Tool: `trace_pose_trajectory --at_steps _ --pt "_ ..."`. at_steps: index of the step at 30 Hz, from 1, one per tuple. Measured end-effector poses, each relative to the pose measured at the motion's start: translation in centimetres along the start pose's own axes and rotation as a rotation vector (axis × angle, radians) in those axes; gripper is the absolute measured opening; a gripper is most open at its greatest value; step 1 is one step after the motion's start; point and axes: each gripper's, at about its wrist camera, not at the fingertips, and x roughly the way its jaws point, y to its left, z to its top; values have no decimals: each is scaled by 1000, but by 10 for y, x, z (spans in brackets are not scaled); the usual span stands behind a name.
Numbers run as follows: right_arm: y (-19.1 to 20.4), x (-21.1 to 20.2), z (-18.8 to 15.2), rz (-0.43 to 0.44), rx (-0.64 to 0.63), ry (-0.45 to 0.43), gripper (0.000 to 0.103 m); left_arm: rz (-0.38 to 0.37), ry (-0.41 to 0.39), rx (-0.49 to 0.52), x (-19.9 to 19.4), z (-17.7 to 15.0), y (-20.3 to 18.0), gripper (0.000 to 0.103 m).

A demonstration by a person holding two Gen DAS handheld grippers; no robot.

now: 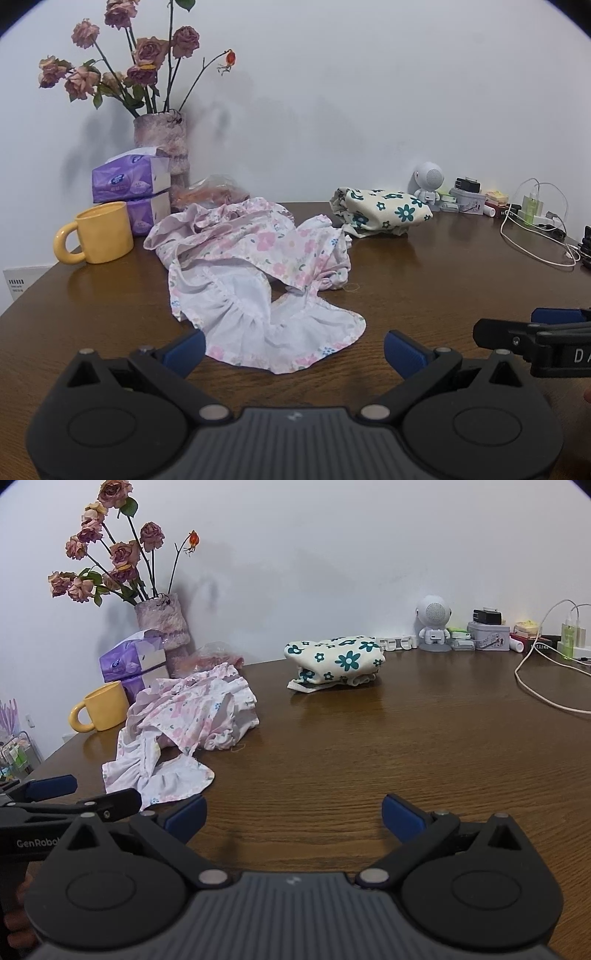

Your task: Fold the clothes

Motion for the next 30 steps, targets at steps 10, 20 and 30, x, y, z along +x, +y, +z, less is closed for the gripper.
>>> trace_pose_trajectory --at_steps 10,20,30 --pt "0 1 0 -5 -3 9 103 5 9 -1 1 0 0 103" --pt "0 2 0 -7 -8 15 103 13 13 -3 1 0 0 103" --pt "0 2 1 -6 -14 16 103 17 20 -5 3 0 1 103"
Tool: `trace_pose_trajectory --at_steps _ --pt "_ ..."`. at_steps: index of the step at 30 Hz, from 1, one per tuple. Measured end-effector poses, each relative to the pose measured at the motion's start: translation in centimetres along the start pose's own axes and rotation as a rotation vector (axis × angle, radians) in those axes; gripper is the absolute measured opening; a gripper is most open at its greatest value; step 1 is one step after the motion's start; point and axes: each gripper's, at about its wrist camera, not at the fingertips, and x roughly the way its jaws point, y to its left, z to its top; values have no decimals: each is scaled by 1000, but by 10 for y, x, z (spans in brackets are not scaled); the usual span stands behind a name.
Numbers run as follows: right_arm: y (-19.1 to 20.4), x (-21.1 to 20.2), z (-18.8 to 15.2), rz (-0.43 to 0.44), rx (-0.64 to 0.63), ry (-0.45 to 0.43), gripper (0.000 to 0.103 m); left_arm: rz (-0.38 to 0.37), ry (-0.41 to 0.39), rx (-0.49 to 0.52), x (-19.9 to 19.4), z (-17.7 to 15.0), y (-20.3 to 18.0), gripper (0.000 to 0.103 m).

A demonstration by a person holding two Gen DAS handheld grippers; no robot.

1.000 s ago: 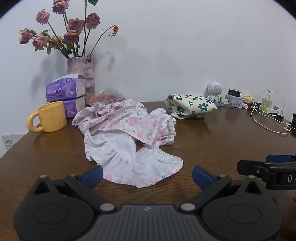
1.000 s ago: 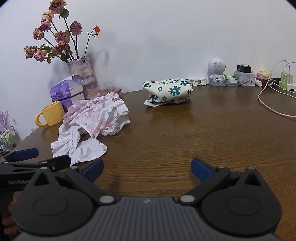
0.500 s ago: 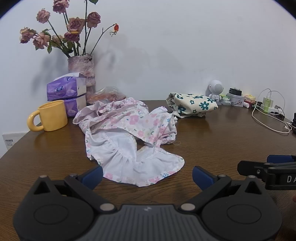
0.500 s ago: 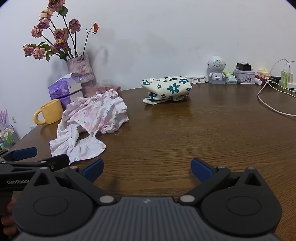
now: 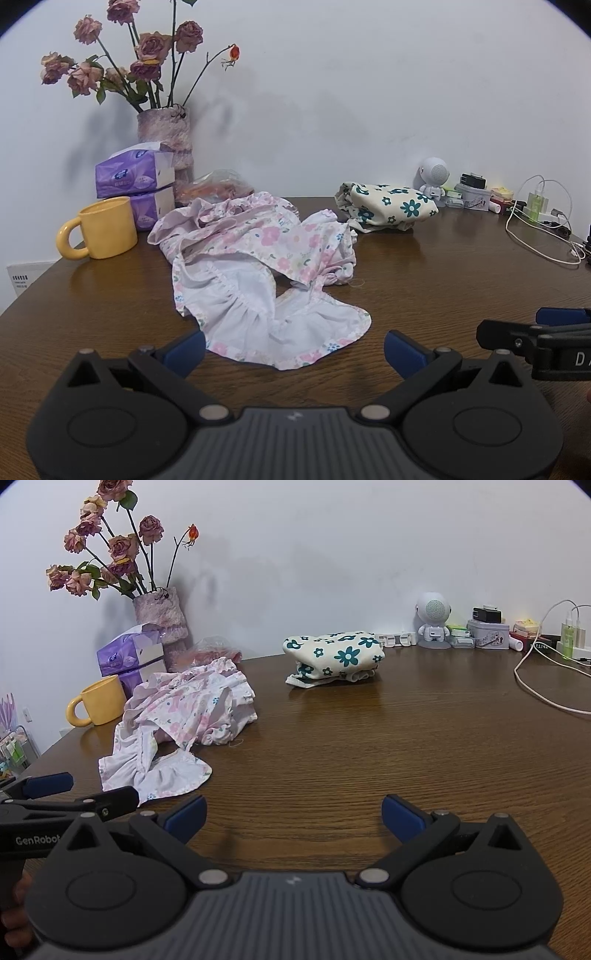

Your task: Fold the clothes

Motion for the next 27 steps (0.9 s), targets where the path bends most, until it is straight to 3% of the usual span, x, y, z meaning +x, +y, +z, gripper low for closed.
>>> trace_pose_trajectory --at_steps 27 --pt "1 1 0 -3 -8 2 103 -2 12 3 1 0 0 103"
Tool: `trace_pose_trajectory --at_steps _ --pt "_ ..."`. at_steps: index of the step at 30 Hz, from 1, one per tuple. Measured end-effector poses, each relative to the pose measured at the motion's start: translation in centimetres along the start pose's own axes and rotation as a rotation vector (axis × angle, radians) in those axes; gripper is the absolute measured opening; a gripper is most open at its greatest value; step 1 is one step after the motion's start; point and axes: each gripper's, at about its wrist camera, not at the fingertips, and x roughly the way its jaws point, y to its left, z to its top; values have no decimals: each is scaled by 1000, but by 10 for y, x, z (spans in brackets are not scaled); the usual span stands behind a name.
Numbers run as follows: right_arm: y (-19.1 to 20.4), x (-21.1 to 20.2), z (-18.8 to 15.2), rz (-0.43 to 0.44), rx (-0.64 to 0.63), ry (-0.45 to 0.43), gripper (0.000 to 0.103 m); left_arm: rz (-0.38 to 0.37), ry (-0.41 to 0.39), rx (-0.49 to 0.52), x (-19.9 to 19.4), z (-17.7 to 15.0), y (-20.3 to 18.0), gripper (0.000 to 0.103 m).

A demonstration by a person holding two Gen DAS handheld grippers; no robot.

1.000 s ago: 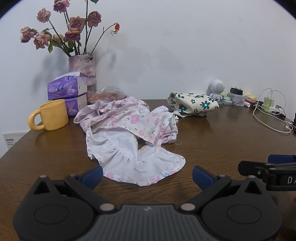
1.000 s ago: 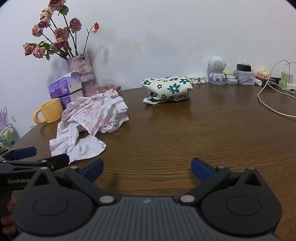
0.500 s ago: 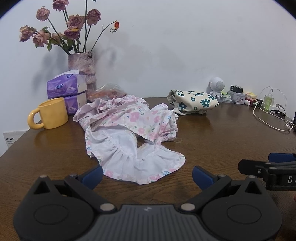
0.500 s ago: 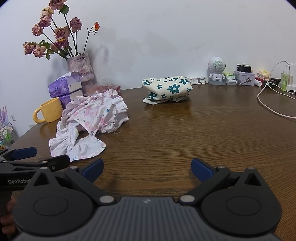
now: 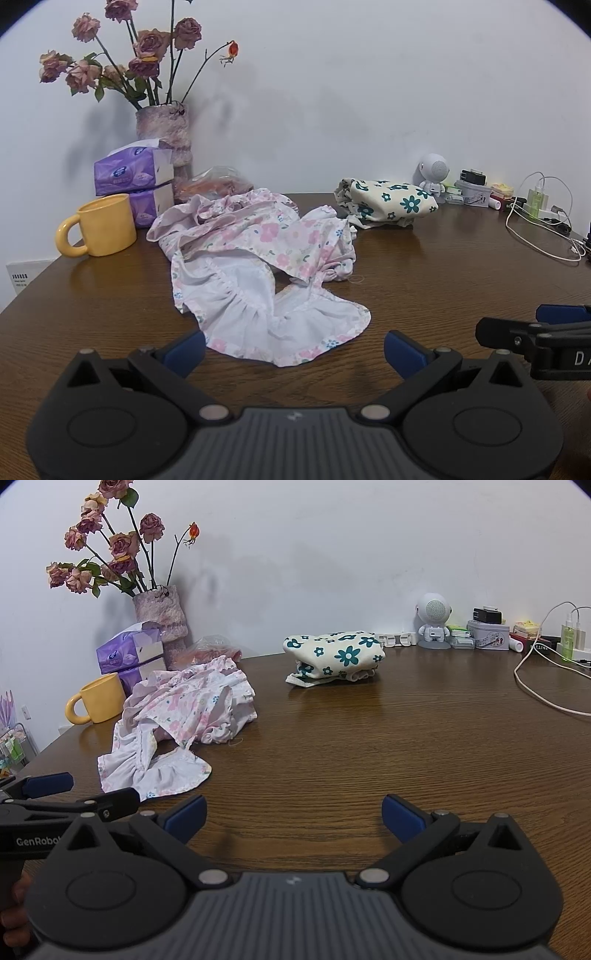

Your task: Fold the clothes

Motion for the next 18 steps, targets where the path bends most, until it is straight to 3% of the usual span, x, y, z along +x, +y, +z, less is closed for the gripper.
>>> trace_pose_trajectory --at_steps 18 --pt "0 0 0 5 0 6 103 1 2 -1 0 0 -1 103"
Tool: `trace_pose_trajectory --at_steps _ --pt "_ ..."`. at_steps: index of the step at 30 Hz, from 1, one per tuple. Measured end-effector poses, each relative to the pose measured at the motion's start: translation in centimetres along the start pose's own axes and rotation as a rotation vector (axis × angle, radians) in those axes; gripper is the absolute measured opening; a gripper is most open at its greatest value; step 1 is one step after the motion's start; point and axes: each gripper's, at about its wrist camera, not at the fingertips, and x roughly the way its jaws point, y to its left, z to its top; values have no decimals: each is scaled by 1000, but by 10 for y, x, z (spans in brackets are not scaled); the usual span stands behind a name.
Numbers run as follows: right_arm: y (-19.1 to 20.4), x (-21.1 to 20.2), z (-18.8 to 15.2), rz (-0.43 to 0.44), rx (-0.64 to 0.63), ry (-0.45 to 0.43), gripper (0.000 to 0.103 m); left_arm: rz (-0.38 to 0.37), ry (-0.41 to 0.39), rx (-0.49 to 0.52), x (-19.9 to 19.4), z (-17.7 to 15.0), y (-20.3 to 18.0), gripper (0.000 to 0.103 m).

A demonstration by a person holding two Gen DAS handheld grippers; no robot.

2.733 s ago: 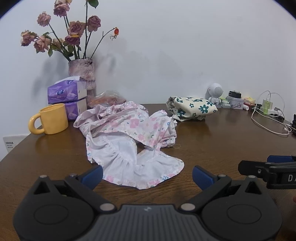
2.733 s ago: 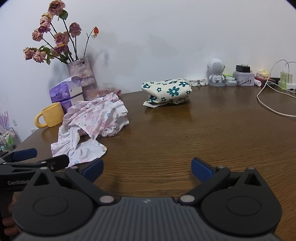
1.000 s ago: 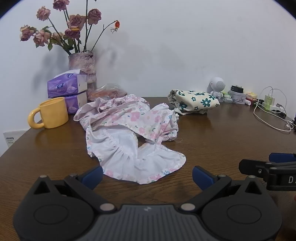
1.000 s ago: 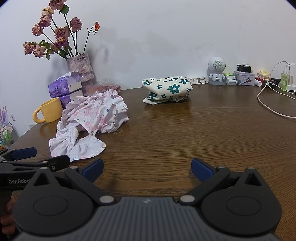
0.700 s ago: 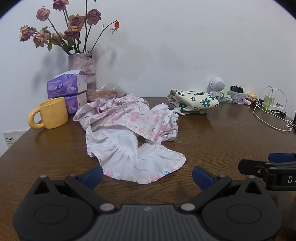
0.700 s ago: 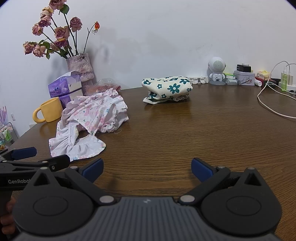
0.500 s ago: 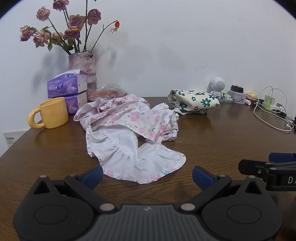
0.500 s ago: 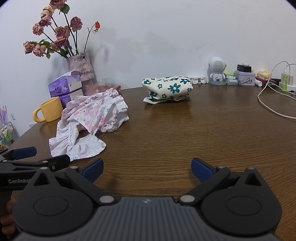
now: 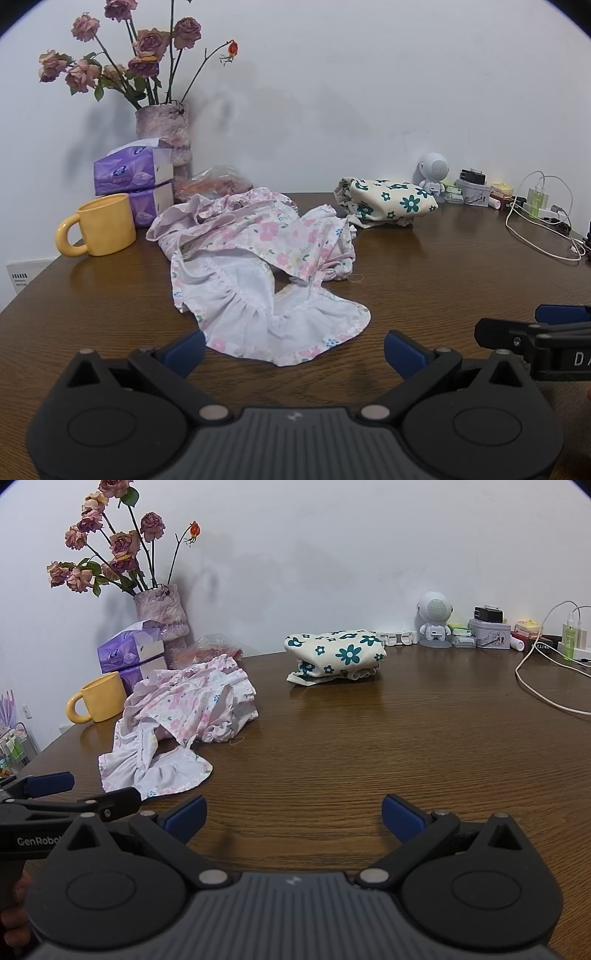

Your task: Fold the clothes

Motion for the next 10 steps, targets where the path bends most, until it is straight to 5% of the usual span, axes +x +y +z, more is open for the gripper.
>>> trace_pose_trajectory --at_steps 10 --pt "0 1 0 -1 1 5 103 6 11 -6 2 0 1 103"
